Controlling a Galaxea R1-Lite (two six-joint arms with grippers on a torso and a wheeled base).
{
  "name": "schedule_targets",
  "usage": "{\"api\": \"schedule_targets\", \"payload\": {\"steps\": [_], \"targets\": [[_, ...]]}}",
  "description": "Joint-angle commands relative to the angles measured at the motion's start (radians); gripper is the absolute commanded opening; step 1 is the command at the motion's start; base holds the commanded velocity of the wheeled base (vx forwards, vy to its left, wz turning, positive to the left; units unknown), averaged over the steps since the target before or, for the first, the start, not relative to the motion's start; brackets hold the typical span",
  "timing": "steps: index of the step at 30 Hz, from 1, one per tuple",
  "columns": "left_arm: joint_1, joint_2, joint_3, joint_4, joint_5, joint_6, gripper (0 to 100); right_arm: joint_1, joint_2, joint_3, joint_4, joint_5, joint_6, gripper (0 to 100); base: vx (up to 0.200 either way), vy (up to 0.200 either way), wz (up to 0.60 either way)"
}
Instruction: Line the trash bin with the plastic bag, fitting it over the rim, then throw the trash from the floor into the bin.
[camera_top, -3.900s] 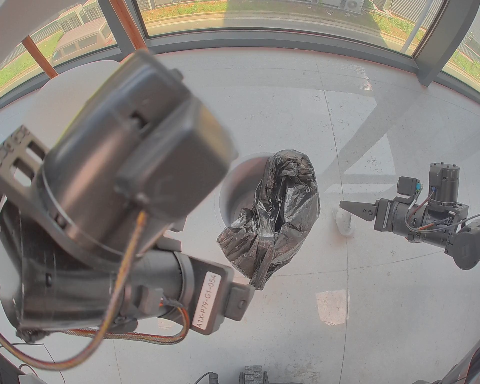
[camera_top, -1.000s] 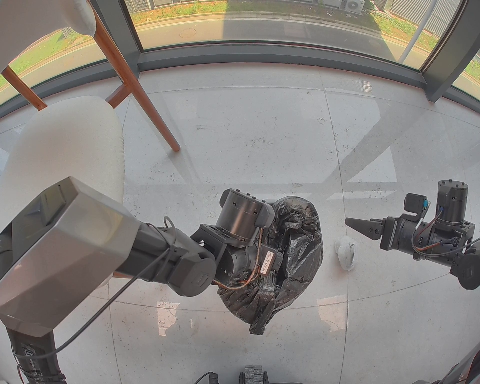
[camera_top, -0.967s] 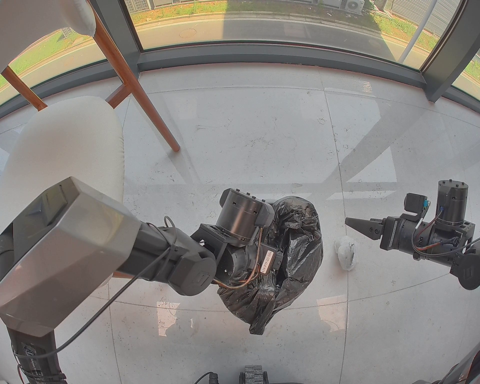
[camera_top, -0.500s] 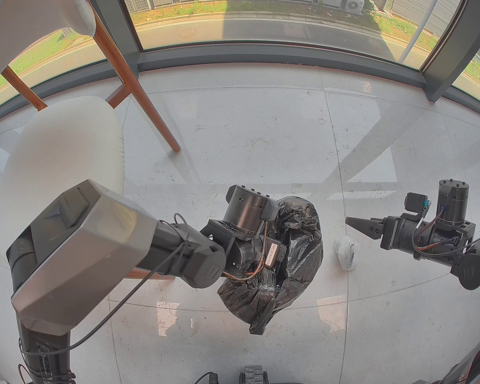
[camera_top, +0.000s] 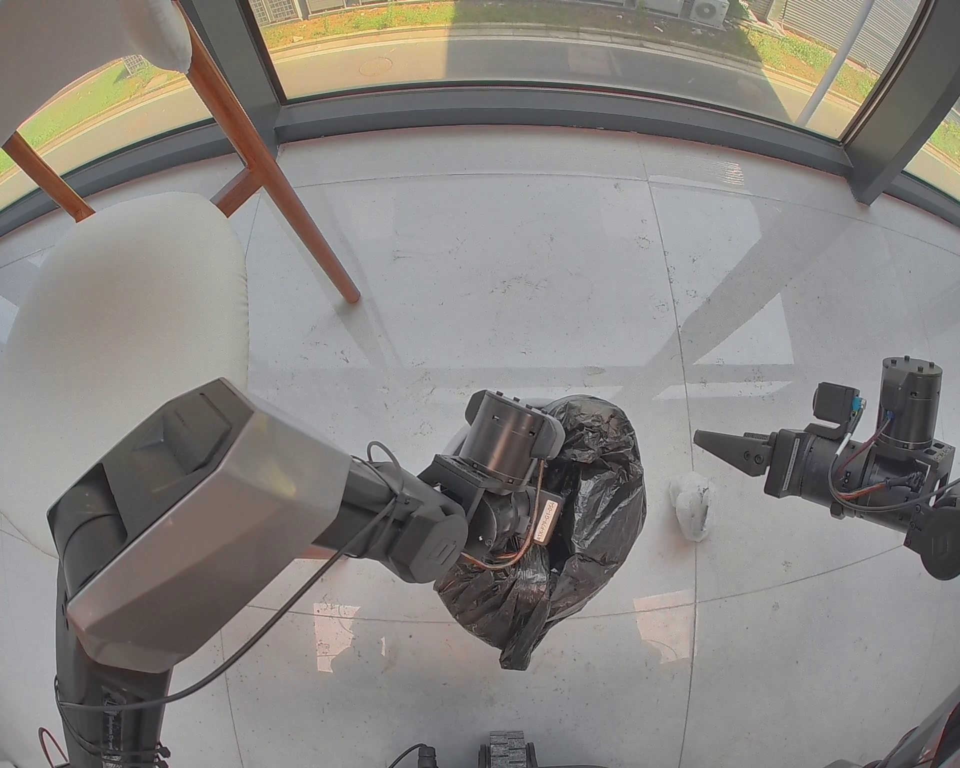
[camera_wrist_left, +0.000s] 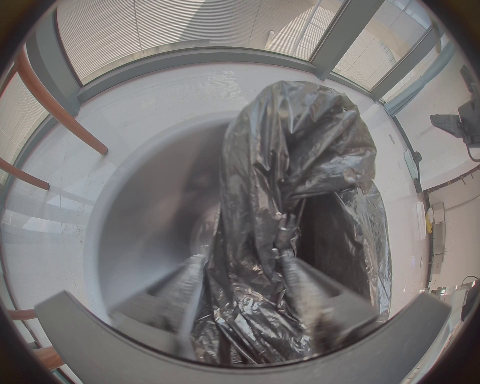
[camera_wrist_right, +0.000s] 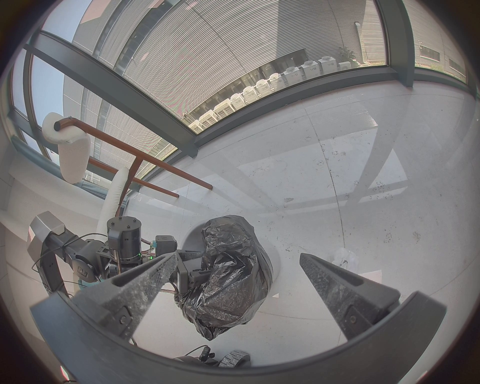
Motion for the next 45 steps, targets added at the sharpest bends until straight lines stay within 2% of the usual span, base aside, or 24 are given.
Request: {"api": "schedule_targets", "payload": {"steps": [1, 10, 18, 26, 32, 35, 45], "targets": [[0.001, 0.014, -0.007, 0.0, 0.0, -0.002, 0, 0.0, 0.0, -0.002, 0.0, 0.001, 0.001, 100, 0.0, 0.0, 0.0], [0.013, -0.036, -0.025, 0.02, -0.009, -0.007, 0, -0.006, -0.001, 0.001, 0.0, 0.001, 0.002, 100, 0.0, 0.0, 0.0], [0.041, -0.144, -0.082, 0.119, -0.022, -0.007, 0, -0.006, -0.003, 0.004, 0.0, 0.001, 0.002, 100, 0.0, 0.0, 0.0], [0.125, -0.175, -0.383, 0.37, -0.022, -0.007, 0, -0.006, -0.007, 0.009, 0.0, 0.001, 0.002, 100, 0.0, 0.0, 0.0], [0.162, -0.168, -0.524, 0.478, -0.031, -0.005, 0, -0.009, -0.009, 0.01, 0.0, 0.001, 0.002, 100, 0.0, 0.0, 0.0], [0.188, -0.167, -0.525, 0.498, -0.037, -0.002, 0, -0.009, -0.01, 0.014, 0.0, 0.001, 0.002, 100, 0.0, 0.0, 0.0], [0.202, -0.124, -0.51, 0.483, -0.043, -0.005, 0, -0.009, -0.01, 0.014, 0.0, 0.001, 0.002, 100, 0.0, 0.0, 0.0]]}}
